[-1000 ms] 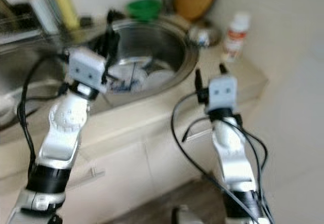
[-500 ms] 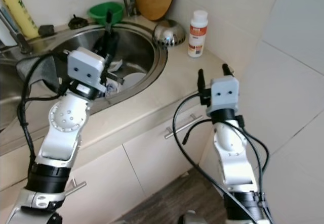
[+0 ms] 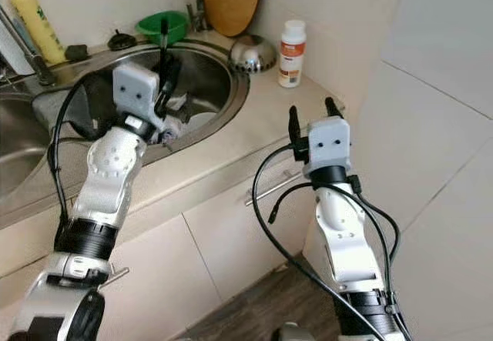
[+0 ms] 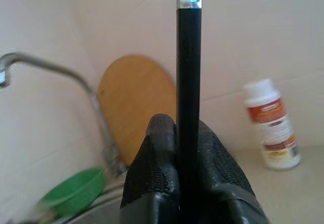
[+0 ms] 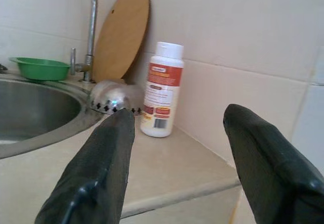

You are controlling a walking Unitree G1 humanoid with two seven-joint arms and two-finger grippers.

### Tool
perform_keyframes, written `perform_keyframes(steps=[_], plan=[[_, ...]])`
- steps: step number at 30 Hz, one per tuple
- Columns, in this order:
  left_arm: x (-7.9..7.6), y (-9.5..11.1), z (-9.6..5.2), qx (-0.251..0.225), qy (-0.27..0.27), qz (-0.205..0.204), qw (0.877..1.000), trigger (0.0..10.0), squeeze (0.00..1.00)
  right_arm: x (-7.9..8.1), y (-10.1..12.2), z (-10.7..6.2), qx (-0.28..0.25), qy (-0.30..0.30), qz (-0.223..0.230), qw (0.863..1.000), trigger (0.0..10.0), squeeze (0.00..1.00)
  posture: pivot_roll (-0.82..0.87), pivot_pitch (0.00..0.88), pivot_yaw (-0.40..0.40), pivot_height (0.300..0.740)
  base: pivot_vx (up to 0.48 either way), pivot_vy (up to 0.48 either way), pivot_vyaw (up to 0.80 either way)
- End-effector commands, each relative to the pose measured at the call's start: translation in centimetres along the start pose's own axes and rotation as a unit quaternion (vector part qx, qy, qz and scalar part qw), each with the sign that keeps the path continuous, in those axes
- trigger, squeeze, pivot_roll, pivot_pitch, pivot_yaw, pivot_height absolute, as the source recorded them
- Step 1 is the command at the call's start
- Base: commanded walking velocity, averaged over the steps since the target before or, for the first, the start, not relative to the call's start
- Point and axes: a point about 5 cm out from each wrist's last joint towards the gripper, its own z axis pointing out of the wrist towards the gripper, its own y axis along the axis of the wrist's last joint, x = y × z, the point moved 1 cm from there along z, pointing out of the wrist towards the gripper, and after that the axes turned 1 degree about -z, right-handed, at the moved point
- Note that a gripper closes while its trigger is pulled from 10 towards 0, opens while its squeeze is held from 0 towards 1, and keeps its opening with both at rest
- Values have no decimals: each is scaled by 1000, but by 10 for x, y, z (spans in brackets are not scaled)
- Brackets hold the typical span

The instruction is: Kitchen organization

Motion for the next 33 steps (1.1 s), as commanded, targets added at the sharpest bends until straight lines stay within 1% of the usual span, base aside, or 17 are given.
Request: perform_keyframes(steps=[1,5,7,9,10,11,12,13,16,17,18,21,23,24,25,33], plan=[[-5,-1,6,-4,-22,-3,1000,10000,0,-2,3,1,-9,-5,-4,1000,10000,0,-129,22,55,740,0,0,0],[-2,-5,12,1,-29,1,1000,10000,0,-3,2,0,-8,-7,-7,1000,10000,0,-134,18,58,740,0,0,0],[2,-5,15,2,-29,1,1000,10000,0,-3,1,0,-7,-8,-7,1000,10000,0,-133,16,57,740,0,0,0],[18,-10,21,24,-7,0,1000,10000,0,-2,0,1,-6,-6,-7,1000,10000,0,-123,9,56,740,0,0,0],[32,-15,24,50,18,-10,999,10000,0,0,0,2,-5,-3,-6,1000,10000,0,-123,9,56,740,0,0,0],[39,-23,24,84,31,-13,996,10000,0,2,-1,3,-4,-1,-5,1000,10000,0,-121,9,54,740,0,0,0],[39,-23,24,84,31,-13,996,10000,0,2,-1,3,-4,-1,-5,1000,10000,0,-121,9,54,740,0,0,0],[43,-27,24,104,38,-13,994,10000,0,3,-1,4,-3,0,-4,1000,10000,0,-117,9,51,740,0,0,0],[48,-31,26,124,45,-17,991,10000,0,4,-1,3,-3,2,-5,1000,10000,0,-122,10,52,740,0,0,0],[48,-31,27,129,43,-13,991,10000,0,4,-2,3,-3,2,-5,1000,10000,0,-124,11,53,740,0,0,0],[48,-31,27,132,41,-9,990,10000,0,4,-2,3,-2,2,-6,1000,10000,0,-124,11,53,740,0,0,0],[47,-28,32,121,35,-18,992,10000,0,0,-3,3,0,-2,-8,1000,10000,0,-129,14,57,740,0,0,0],[40,-29,34,126,17,-2,992,10000,400,-1,-3,3,0,-5,-10,1000,10000,0,-130,17,58,740,0,0,0],[40,-29,34,126,17,-2,992,10000,400,-1,-3,3,0,-5,-10,1000,10000,0,-130,17,58,740,0,0,0],[39,-30,34,124,17,0,992,10000,1000,-1,-3,3,0,-6,-10,1000,10000,0,-131,17,58,740,0,0,0],[42,-28,34,119,27,-15,992,10000,1000,-2,-3,3,0,-5,-12,1000,10000,0,-127,21,52,740,0,0,0]])
